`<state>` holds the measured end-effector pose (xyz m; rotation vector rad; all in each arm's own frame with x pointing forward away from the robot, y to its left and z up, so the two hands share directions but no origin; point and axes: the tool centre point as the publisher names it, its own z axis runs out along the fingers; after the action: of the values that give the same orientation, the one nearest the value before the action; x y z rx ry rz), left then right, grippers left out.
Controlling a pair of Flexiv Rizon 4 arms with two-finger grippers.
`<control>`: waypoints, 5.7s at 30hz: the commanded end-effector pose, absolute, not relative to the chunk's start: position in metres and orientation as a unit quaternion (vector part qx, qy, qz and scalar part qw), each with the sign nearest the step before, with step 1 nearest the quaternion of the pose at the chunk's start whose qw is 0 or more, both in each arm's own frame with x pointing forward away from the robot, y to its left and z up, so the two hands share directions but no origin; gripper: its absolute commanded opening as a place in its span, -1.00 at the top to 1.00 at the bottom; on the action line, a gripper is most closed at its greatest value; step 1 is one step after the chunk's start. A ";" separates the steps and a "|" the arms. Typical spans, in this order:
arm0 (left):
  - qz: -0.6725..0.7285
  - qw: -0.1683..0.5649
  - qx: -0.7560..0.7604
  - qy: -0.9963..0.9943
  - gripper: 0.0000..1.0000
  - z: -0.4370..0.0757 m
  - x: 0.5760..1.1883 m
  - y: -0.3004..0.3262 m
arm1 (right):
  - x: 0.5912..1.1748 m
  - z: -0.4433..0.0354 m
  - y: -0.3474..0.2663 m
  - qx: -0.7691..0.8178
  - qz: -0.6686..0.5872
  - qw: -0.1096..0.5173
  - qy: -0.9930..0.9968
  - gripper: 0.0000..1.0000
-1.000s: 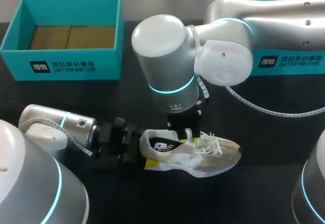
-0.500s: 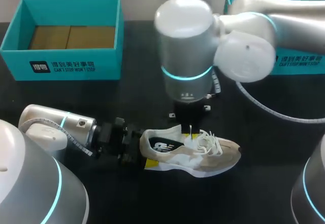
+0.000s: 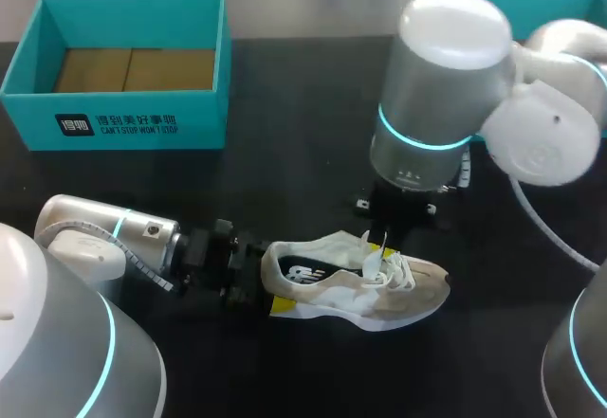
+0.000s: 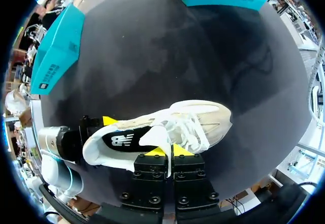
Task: Take the shoe out of the shoebox, open the shoe tongue, remove and reinsert the insole, then place the shoe into the shoebox
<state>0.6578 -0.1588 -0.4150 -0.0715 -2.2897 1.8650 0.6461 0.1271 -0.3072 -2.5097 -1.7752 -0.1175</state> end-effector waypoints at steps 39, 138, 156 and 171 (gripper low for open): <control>0.628 0.094 -0.024 -0.772 1.00 -0.415 0.658 -0.159 | 0.647 -0.330 0.049 -0.925 -0.073 0.227 -0.295 1.00; 0.628 0.094 -0.024 -0.772 1.00 -0.415 0.658 -0.159 | 0.645 -0.188 0.108 -0.537 0.032 -0.008 -0.843 1.00; 0.628 0.094 -0.024 -0.772 1.00 -0.415 0.658 -0.159 | 0.643 -0.212 0.174 -0.326 0.016 -0.089 -0.941 1.00; 0.628 0.094 -0.024 -0.772 1.00 -0.415 0.658 -0.159 | 0.650 -0.231 0.189 -0.224 0.039 -0.120 -0.966 1.00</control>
<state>0.6579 -0.1590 -0.4149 -0.0715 -2.2899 1.8646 0.6503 0.1800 -0.2307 -0.7540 -3.2939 0.0735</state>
